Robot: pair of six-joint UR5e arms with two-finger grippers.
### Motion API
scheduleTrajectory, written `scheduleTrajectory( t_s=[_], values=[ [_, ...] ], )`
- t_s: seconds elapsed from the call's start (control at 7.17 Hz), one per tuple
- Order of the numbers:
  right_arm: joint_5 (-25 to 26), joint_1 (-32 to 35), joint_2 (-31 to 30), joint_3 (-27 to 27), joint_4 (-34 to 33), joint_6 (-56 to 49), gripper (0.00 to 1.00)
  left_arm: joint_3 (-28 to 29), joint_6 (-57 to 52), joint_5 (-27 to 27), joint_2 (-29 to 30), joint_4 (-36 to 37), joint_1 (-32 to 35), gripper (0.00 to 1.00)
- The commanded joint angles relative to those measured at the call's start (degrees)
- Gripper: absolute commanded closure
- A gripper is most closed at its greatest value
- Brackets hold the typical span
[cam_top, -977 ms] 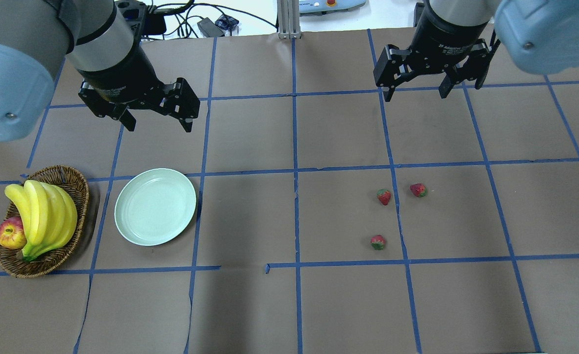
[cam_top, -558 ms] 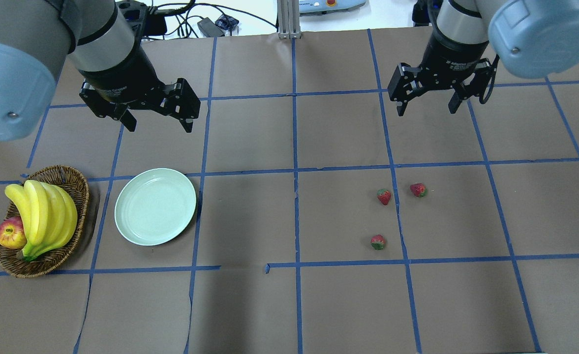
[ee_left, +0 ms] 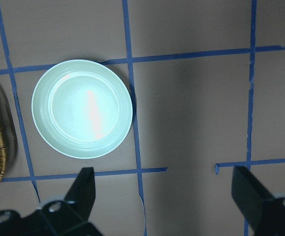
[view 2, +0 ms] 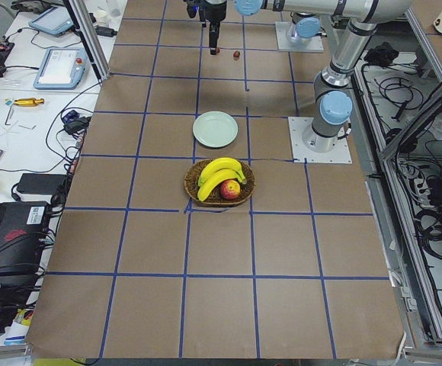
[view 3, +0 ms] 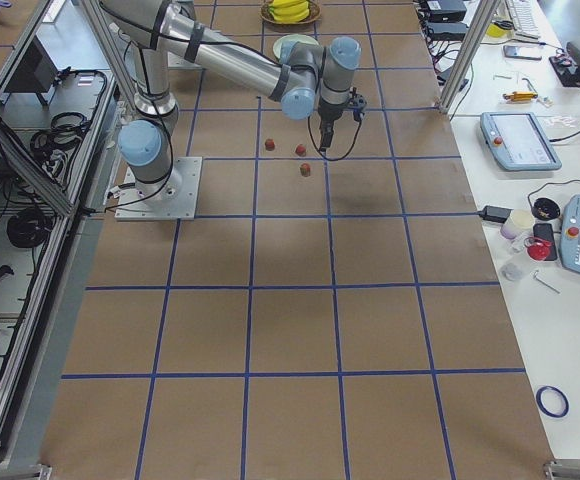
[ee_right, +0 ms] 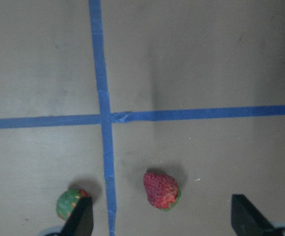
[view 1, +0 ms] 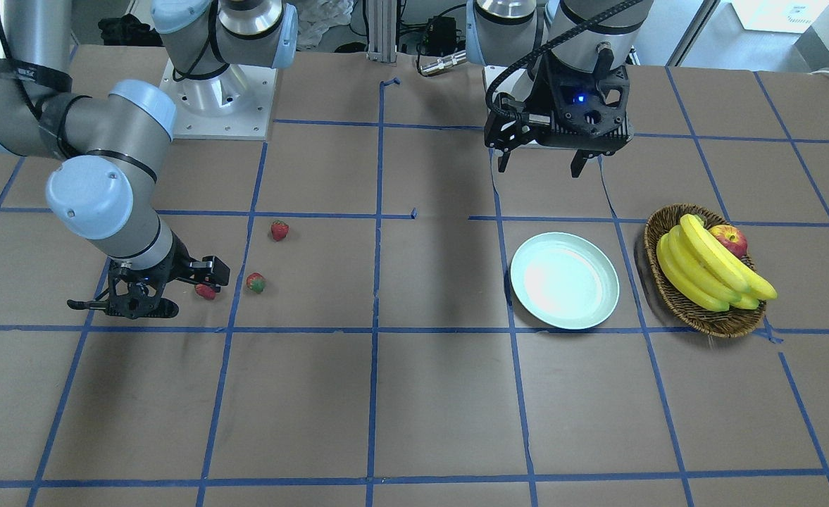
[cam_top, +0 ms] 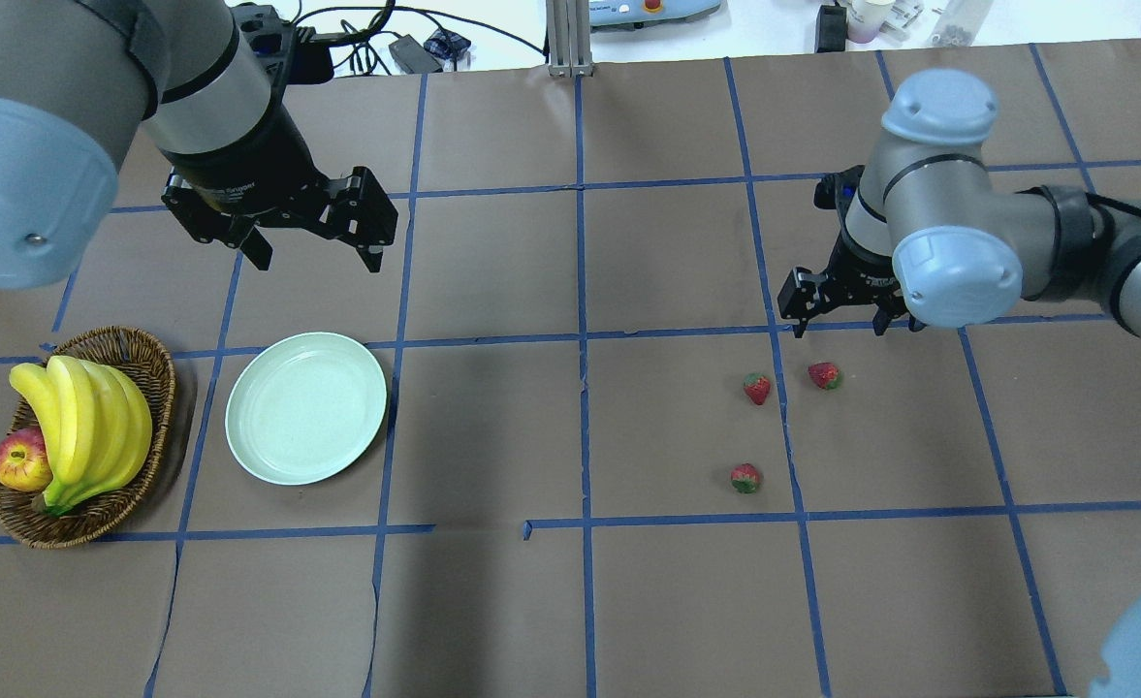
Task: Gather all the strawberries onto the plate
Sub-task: 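Lower the right gripper onto the farthest strawberry and close on it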
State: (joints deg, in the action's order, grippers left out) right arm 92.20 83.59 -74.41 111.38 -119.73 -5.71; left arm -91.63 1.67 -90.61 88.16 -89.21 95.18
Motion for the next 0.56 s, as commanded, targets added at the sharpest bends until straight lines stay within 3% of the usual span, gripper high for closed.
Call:
scheduleTrajectory(
  t_s=[0.0,0.14,0.28,0.42],
  values=[
    [1.0,-1.2,0.8,7.1,-8.9,-3.7,0.00,0.0,0.0,0.1,0.0,0.0,0.0,0.00],
    [0.7,-1.2,1.5,7.7,-11.1,-4.0,0.06,0.0,0.0,0.1,0.0,0.0,0.0,0.00],
    [0.0,-1.2,1.6,7.5,-11.5,-4.0,0.28,0.0,0.0,0.1,0.0,0.0,0.0,0.00],
    [-0.5,-1.2,1.5,7.6,-11.5,-3.9,0.62,0.0,0.0,0.1,0.0,0.0,0.0,0.00]
  ],
)
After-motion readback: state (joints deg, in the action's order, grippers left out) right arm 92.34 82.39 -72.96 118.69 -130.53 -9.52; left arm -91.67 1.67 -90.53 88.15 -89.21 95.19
